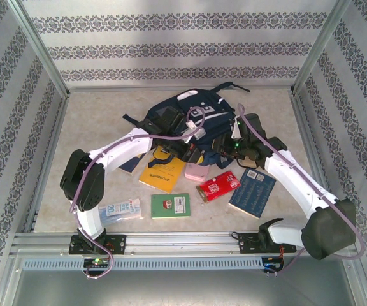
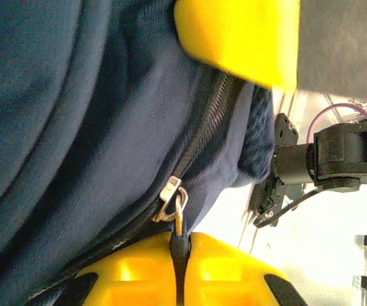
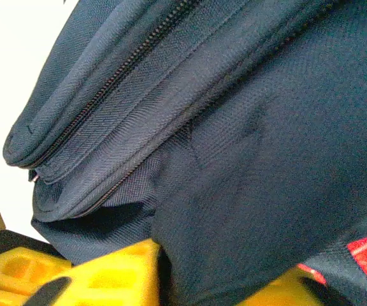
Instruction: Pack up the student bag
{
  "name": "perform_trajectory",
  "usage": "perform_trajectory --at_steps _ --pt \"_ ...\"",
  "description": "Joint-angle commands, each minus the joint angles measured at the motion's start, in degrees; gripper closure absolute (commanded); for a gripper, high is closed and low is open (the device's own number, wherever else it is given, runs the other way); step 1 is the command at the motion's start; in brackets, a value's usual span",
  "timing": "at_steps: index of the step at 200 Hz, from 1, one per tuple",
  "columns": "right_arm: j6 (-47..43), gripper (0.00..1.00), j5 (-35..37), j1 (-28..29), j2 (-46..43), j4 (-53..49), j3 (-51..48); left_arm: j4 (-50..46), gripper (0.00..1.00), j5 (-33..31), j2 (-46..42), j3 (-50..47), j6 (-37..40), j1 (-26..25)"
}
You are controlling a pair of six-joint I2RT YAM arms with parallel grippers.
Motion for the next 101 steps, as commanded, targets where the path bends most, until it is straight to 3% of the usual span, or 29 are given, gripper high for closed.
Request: perform_trajectory --at_steps 1,16,45,80,101 --pt "-2.5 0.46 0.1 0.6 -4.9 -1.7 1.8 1.3 1.00 0.5 -4.2 -1.3 1.6 -1.1" --pt "-1.1 0.47 -0.6 0.4 -6.3 -4.0 2.1 2.3 1.00 0.1 -5.4 -3.6 0.5 -0.9" --pt "7.9 0.68 -5.4 0.6 -6.2 -4.7 0.9 5.0 1.00 1.1 -6.1 -6.7 -2.8 -1.1" --pt "11.7 0.74 -0.9 0.3 -8.3 -2.7 -4.7 6.0 0.99 0.9 -4.8 -8.8 -4.6 -2.8" --pt "12.3 0.73 0.8 0.0 -8.9 -2.5 -6.9 4.1 0.94 0.9 -2.4 -7.3 -4.5 -5.3"
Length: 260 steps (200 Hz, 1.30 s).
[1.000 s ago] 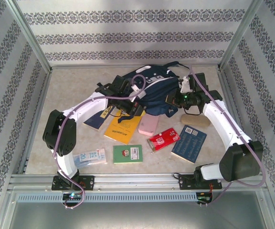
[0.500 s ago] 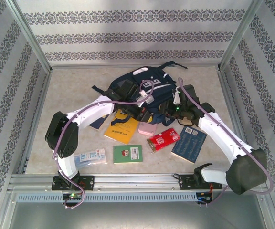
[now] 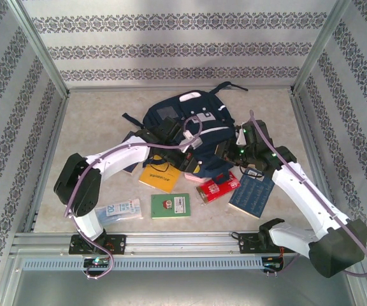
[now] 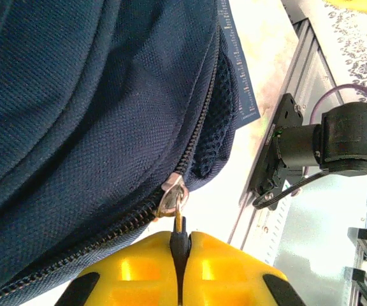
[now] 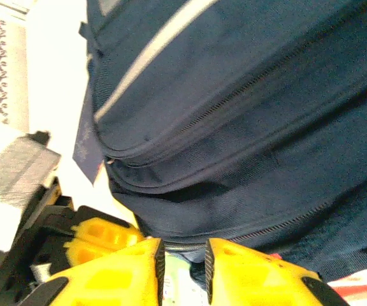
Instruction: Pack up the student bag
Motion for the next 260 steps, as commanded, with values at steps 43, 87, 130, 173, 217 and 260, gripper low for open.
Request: perform_trajectory --at_steps 43,87,130,173,217,260 --pt "2.3 0.69 4.3 -2.5 -2.2 -1.1 -3.6 -4.2 0.61 1.1 4.4 6.7 0.9 -8.0" --pt "-1.5 0.69 6.0 -2.6 -6.2 -5.7 -3.0 0.6 0.46 -0.4 -1.9 3.4 -4.1 -7.9" --pt "-13.2 0.67 4.5 4.1 -6.8 -7.1 -3.9 6.0 0.52 -11.9 -13.7 -6.2 -13.8 -3.2" --pt "-23.7 0.58 9.7 13.6 4.7 -9.8 0.6 8.2 0.52 -19.8 -20.0 -13.6 -24.6 3.8" --pt "-26.2 0.58 17.8 17.3 12.0 -10.6 3.9 12.1 0.52 -19.4 -22.7 -18.2 -31.4 7.8" --pt "-27.8 0.59 20.3 19.0 15.2 -11.4 5.0 13.6 0.53 -18.9 -22.3 -20.4 -31.7 8.4"
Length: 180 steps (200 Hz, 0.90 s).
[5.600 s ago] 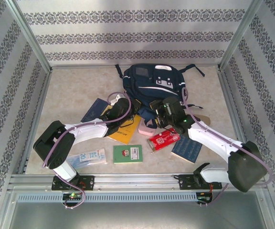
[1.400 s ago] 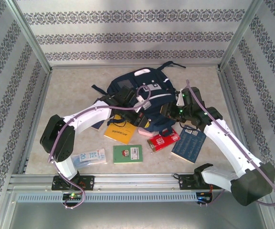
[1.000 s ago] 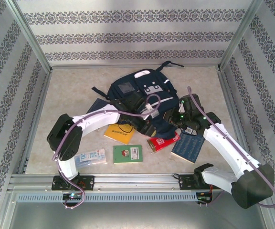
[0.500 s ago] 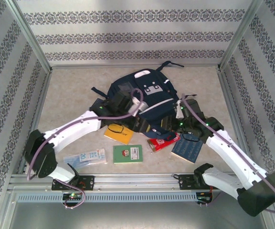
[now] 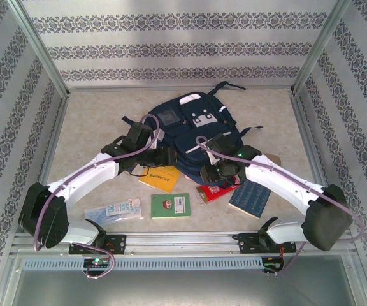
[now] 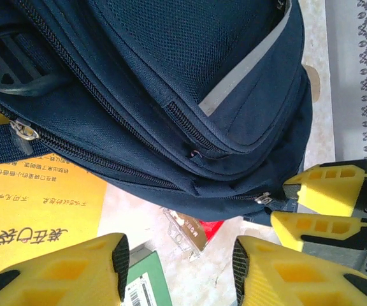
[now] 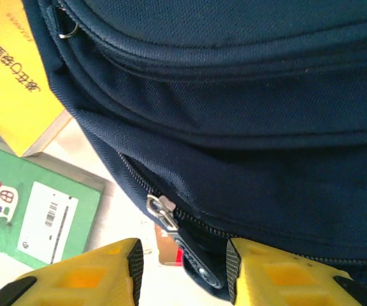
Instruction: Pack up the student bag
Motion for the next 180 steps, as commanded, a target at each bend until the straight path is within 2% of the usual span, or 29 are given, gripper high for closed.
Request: perform_trajectory --at_steps 1,34,55,81,106,143,180 --pt "-2.6 0.59 4.2 1.2 1.5 -1.9 1.7 3.4 0.53 -0.1 -1.2 -1.3 -2.1 0.7" --pt "-3.5 0.59 3.7 2.3 4.0 -1.8 1.7 4.3 0.54 -0.5 -0.5 -1.9 -2.4 0.8" --pt "-4.1 0.66 5.5 2.9 6.1 -2.5 2.1 4.8 0.53 -2.4 0.3 -2.6 -4.6 0.9" --pt "-4.5 0.80 6.5 3.8 6.7 -2.8 2.0 3.5 0.52 -4.1 2.5 -2.6 -8.3 0.9" --pt "-4.8 1.00 6.0 4.3 5.6 -2.4 1.6 5.1 0.46 -5.1 4.5 -3.4 -15.5 0.7" --pt "-3.9 1.00 2.6 4.3 3.9 -0.3 0.7 10.0 0.46 -4.5 8.5 -3.5 -28.2 0.7" --pt "-1.9 1.00 0.0 4.3 2.7 1.8 0.0 13.4 0.51 -3.1 13.5 -2.3 -33.7 0.5"
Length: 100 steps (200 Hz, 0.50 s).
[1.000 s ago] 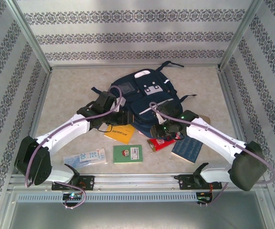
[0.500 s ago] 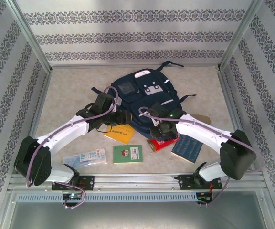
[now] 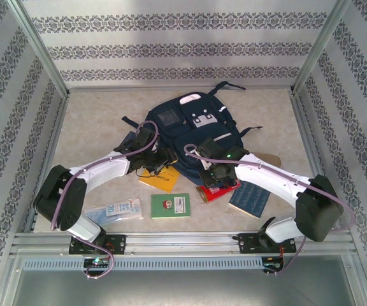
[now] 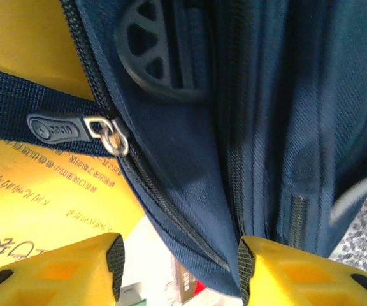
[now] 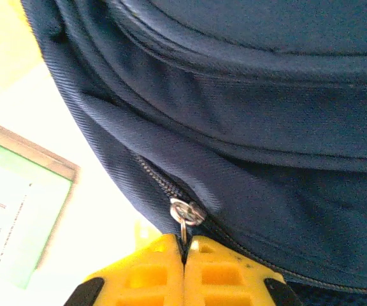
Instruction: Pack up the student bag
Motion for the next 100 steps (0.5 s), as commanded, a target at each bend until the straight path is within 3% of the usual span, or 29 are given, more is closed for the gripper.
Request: perform_trajectory --at_steps 1,33,48,100 --pt "1.9 1.00 -2.8 0.5 -1.8 2.0 -0.8 4.5 0.51 0.9 3.0 0.9 -7.2 0.2" --pt "2.7 1.00 -5.3 0.6 -2.9 3.7 -1.9 7.9 0.52 0.0 6.5 1.0 -10.1 0.2" --pt "2.8 1.00 -5.0 0.5 -3.1 3.8 -2.3 9.2 0.57 -0.2 8.2 2.5 -10.3 0.1" --pt "2.5 1.00 -2.6 0.0 -3.6 0.9 -1.9 3.9 1.00 -3.9 9.2 9.3 -8.3 1.4"
